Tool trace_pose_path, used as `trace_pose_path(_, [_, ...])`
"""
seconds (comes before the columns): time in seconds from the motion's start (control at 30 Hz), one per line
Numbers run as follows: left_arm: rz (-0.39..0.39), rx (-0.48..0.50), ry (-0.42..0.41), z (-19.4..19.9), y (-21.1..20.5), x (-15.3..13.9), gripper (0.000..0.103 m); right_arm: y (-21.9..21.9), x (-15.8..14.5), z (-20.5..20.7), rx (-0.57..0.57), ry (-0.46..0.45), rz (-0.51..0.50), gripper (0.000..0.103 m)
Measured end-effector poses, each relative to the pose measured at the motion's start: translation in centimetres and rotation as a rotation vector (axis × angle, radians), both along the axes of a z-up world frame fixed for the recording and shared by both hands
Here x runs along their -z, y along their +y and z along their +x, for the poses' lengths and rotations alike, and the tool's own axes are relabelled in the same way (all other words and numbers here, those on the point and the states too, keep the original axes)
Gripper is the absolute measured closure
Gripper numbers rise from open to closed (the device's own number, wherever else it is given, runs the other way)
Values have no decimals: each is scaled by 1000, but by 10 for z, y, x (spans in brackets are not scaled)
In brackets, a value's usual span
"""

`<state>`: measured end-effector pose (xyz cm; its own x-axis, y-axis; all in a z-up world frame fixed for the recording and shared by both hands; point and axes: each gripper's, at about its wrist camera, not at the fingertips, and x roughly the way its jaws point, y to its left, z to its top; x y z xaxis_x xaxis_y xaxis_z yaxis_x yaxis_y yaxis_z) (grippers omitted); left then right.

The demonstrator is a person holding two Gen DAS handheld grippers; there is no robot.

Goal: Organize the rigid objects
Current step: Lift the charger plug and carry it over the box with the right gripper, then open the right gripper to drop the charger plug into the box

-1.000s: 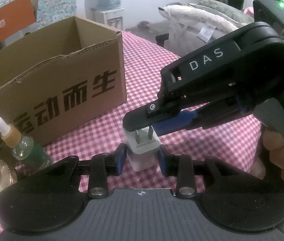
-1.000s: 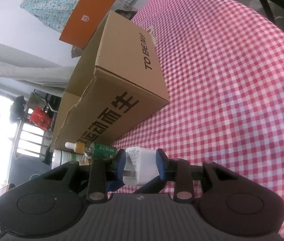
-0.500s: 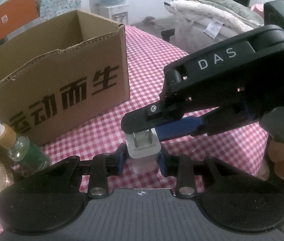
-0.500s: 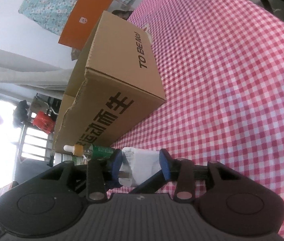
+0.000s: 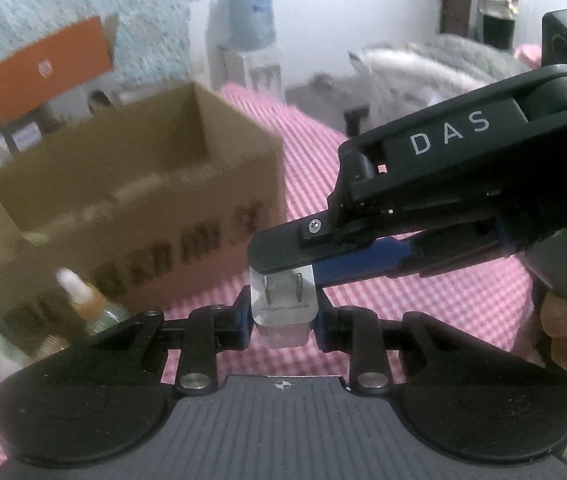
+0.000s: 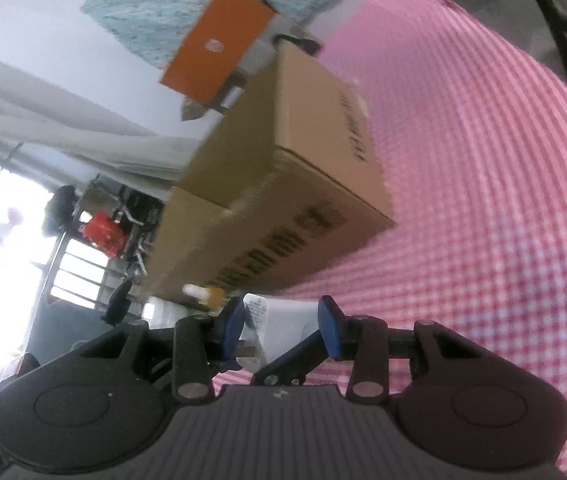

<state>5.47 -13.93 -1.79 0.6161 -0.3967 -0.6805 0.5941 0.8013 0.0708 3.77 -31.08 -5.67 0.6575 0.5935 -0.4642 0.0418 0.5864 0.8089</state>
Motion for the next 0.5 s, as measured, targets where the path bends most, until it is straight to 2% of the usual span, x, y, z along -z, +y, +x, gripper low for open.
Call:
trace_pose_path(0.23, [-53, -85, -112, 19, 18, -59, 75, 22, -68, 29, -67, -169, -62, 59])
trace_pose_path(0.37, [-53, -130, -125, 51, 18, -80, 75, 31, -99, 64, -120, -214, -99, 59])
trace_pose_path(0.5, [-44, -170, -77, 93, 19, -84, 75, 41, -118, 116, -177, -202, -162, 59])
